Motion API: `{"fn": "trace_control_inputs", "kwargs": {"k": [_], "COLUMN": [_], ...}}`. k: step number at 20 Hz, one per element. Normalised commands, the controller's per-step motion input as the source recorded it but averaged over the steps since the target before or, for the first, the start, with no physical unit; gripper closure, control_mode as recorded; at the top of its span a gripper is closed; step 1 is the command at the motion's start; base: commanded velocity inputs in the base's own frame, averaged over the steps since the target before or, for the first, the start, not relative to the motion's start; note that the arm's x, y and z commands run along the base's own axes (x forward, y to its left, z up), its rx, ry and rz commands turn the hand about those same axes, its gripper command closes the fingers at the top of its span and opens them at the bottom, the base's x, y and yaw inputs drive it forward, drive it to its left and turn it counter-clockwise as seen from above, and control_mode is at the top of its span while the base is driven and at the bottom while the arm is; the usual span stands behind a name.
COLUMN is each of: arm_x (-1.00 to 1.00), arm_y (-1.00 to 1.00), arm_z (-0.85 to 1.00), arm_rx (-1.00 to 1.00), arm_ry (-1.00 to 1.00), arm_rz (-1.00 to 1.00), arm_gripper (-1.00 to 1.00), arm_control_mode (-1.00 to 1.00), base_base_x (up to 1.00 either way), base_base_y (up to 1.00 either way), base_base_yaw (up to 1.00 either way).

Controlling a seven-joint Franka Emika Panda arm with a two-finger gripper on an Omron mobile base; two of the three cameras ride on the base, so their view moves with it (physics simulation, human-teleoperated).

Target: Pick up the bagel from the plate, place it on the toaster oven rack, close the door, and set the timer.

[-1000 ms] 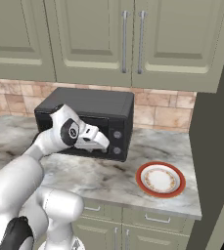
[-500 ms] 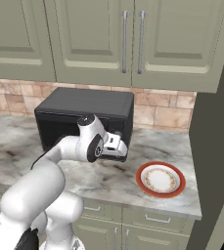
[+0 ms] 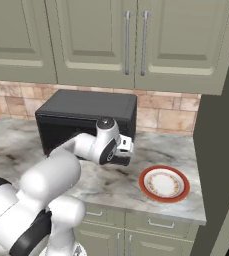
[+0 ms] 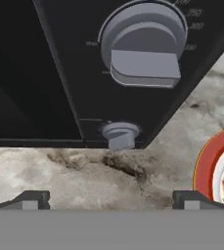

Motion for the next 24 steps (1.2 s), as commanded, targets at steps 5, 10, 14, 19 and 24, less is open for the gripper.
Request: {"fn": "trace_control_inputs", "kwargs": {"k": [5, 10, 14, 19, 24], "arm_x": [0.19, 0.17, 0.26, 0.31, 0.18], "arm_y": [-0.11, -0.12, -0.02, -0.13, -0.2], "arm_z": [-0.21, -0.26, -0.11, -0.02, -0.11], "arm_rx": [0.08, 0.09, 0.11, 0.13, 0.1], "arm_ry": [0.0, 0.0, 0.0, 0.0, 0.0], "arm_rz": [0.05, 0.03, 0.02, 0.02, 0.03], "arm_gripper": [-1.0, -1.0, -1.0, -1.0, -1.0], "arm_control_mode": [-1.0, -1.0, -1.0, -1.0, -1.0], "base_base_x": [0.0, 0.0, 0.0, 0.0, 0.0], "base_base_y": [0.0, 0.0, 0.0, 0.0, 0.0], "base_base_yaw": [0.0, 0.0, 0.0, 0.0, 0.0]}}
